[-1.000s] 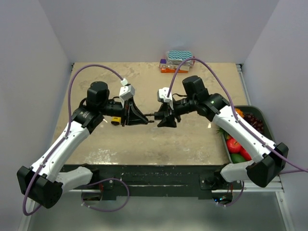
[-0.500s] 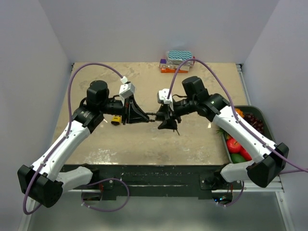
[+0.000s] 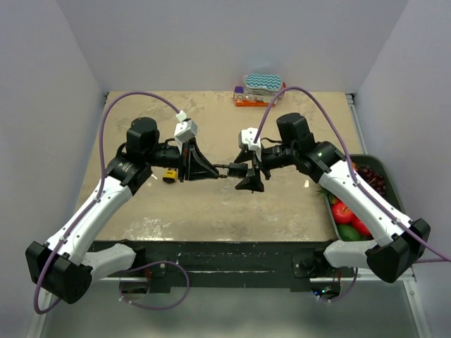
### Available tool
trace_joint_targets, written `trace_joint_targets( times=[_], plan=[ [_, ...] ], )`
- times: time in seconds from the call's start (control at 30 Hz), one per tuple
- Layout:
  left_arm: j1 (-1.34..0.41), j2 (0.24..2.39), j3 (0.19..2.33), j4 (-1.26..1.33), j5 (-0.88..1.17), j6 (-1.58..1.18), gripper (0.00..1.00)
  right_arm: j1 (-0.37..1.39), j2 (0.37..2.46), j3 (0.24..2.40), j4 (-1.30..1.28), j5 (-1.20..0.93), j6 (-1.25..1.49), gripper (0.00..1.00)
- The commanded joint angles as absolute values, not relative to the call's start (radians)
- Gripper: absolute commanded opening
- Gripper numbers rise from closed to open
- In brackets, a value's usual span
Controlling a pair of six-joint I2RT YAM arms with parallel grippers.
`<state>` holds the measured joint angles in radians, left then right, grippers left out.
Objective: Lock with the key
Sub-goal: Lock the lock.
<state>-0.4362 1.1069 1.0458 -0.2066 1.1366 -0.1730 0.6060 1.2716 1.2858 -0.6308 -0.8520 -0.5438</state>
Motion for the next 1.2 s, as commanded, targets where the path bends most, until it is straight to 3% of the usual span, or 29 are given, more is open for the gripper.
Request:
trace_joint_targets(
  times=[0.0, 0.27, 0.37, 0.4, 0.5, 0.53, 0.6, 0.97, 1.17],
  plan=[
    [-0.428, 1.078, 1.097, -0.068, 1.164, -0.230, 0.00, 0.598, 1.244, 1.264, -0.586, -0.893, -0.514, 0.84],
    [-0.422, 1.083, 1.086, 0.074, 1.170, -0.367, 0.00, 0.600, 1.252, 1.246, -0.555, -0.905, -0.483, 0.79],
    [-0.422, 1.083, 1.078, 0.078, 1.170, -0.373, 0.00, 0.600, 1.252, 1.249, -0.512, -0.910, -0.439, 0.64],
    [-0.422, 1.083, 1.075, 0.078, 1.169, -0.370, 0.00, 0.598, 1.253, 1.250, -0.491, -0.911, -0.431, 0.53],
    [-0.422, 1.083, 1.062, 0.086, 1.166, -0.386, 0.00, 0.600, 1.255, 1.253, -0.439, -0.926, -0.387, 0.36],
    [-0.423, 1.085, 1.055, 0.119, 1.166, -0.402, 0.00, 0.600, 1.255, 1.253, -0.433, -0.936, -0.382, 0.20],
    [-0.423, 1.085, 1.049, 0.135, 1.160, -0.419, 0.00, 0.600, 1.258, 1.256, -0.426, -0.949, -0.373, 0.02],
    [-0.512, 1.085, 1.052, -0.126, 1.134, -0.140, 0.00, 0.601, 1.266, 1.284, -0.408, -1.006, -0.282, 0.00],
    [-0.528, 1.088, 1.051, -0.144, 1.112, -0.051, 0.00, 0.604, 1.287, 1.310, -0.452, -1.094, -0.268, 0.00]
  ],
)
